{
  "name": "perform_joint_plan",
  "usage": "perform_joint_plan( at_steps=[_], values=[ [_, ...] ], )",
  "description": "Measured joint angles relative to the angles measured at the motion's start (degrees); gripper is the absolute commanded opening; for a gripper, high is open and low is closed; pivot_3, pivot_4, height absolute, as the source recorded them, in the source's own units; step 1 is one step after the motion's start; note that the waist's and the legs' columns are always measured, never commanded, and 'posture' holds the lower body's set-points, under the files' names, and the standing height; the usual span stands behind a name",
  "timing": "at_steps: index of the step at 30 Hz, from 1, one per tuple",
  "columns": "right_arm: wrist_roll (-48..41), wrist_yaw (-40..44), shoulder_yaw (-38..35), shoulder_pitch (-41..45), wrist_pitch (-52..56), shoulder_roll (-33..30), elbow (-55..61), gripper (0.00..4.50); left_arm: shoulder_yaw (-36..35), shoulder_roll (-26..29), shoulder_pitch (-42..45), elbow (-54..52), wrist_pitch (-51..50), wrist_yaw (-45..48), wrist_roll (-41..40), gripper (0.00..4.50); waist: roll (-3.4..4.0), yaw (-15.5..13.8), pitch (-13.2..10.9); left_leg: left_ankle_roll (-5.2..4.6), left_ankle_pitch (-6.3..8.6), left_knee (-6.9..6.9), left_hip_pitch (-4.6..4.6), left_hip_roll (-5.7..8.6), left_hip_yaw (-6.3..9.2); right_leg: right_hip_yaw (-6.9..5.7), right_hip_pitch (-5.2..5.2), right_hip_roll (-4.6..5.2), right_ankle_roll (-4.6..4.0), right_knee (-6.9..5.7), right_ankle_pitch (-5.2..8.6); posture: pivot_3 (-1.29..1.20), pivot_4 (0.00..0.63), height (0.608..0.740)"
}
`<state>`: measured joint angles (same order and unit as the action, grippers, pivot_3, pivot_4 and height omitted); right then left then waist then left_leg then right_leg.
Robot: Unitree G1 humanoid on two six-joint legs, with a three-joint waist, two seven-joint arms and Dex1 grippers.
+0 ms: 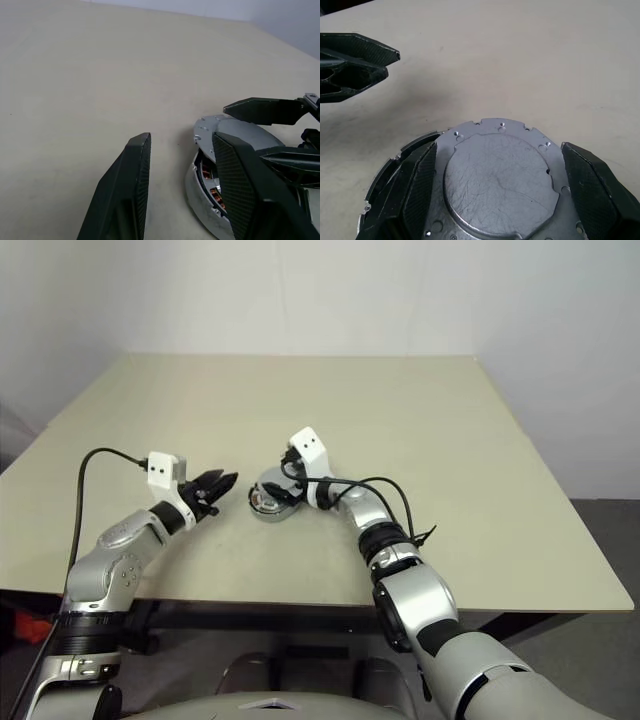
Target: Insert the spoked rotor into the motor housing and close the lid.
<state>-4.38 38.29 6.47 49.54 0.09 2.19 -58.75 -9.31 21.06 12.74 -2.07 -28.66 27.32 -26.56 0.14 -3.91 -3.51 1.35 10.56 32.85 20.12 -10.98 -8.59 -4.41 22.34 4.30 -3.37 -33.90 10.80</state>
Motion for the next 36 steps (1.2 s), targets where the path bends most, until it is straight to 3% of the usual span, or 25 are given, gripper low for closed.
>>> perform_joint_plan(
  at_steps=[15,36],
  values=[
    [1.9,4.1,1.1,-2.7,-0.9,-1.4,4.4,4.46,-0.2,0.1,0.0,-0.6,-0.6,0.0,0.0,2.05,0.00,0.0,0.0,0.00,0.00,0.00,0.00,-0.01,0.00,0.00,0.01,0.00,-0.02,0.00,0.00,0.00,0.000,0.740],
    [2.7,3.4,1.1,-2.8,-0.7,-1.4,4.9,4.46,-0.5,0.3,0.3,-0.6,-0.7,-0.1,0.1,2.05,0.00,0.0,0.0,0.00,0.00,0.00,0.00,-0.01,0.01,0.00,0.01,0.00,-0.02,0.00,0.01,0.00,0.000,0.740]
  ],
)
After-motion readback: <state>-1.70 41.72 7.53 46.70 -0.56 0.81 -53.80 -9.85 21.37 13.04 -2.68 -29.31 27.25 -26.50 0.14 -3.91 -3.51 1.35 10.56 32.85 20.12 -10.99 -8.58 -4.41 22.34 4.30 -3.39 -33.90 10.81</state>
